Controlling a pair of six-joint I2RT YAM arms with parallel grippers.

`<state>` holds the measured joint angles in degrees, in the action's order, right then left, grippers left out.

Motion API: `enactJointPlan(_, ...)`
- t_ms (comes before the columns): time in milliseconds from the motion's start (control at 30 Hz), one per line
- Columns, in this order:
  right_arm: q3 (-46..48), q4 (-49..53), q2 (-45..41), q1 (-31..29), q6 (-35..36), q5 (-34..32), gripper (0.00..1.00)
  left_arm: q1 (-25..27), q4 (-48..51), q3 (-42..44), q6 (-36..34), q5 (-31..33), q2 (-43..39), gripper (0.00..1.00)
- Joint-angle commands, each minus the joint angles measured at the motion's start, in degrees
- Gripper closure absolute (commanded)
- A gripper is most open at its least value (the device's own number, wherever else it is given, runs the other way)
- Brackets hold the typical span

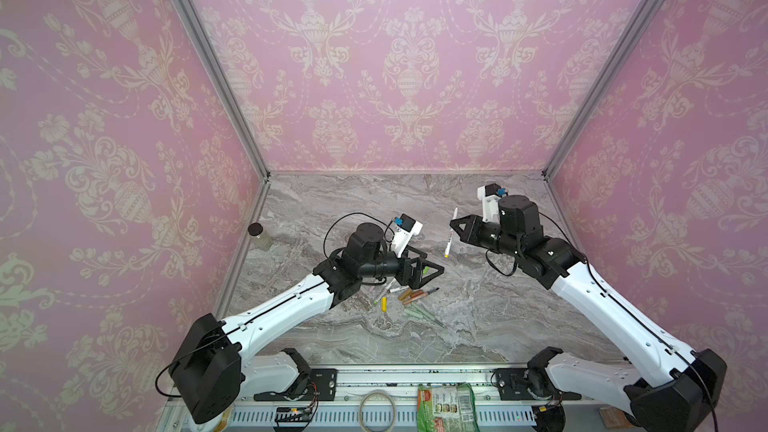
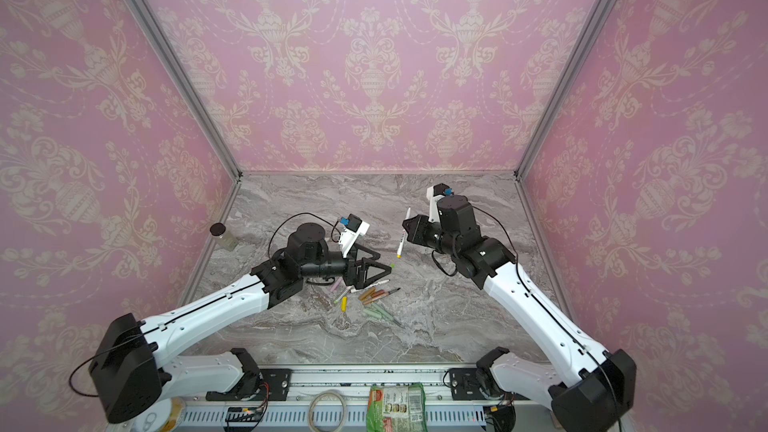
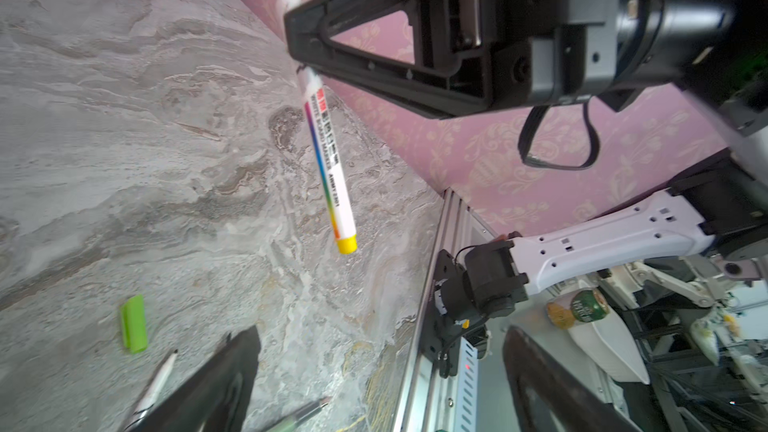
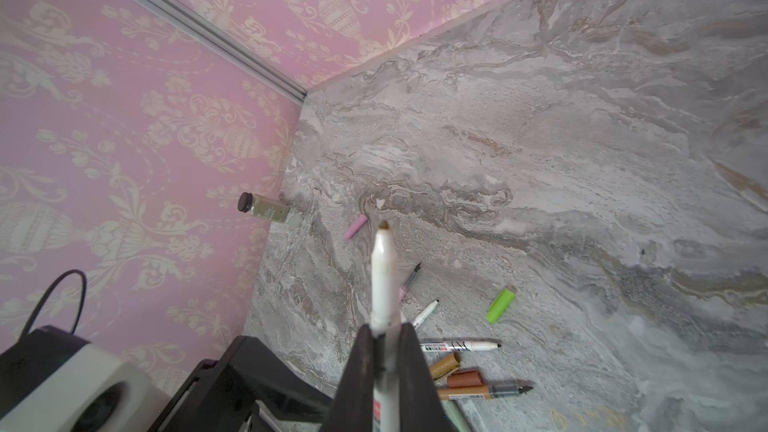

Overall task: Insert the pens into the pen caps
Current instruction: 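Bring the white marker to the left gripper and close it on the marker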

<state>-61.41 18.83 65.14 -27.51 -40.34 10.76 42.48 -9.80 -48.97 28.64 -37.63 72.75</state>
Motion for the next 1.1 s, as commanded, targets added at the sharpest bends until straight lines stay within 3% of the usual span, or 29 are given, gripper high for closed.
enactJointPlan(0, 1.7, -5.7, -1.4, -0.2, 0.3, 4.7, 1.00, -0.3, -6.1, -2.1, 7.1, -6.1, 1.9, 0.09)
enactJointPlan(300, 2.1, -9.1, -1.2, -0.8, 1.1, 9.2, 1.00, -0.5, -9.5, -3.7, 10.1, -4.8, 7.3, 0.18)
enactJointPlan(1067, 5.5, -13.5, -3.2, -1.2, 1.3, 9.8, 1.00, -3.3, -16.2, -4.6, 15.7, -4.2, 10.4, 0.62)
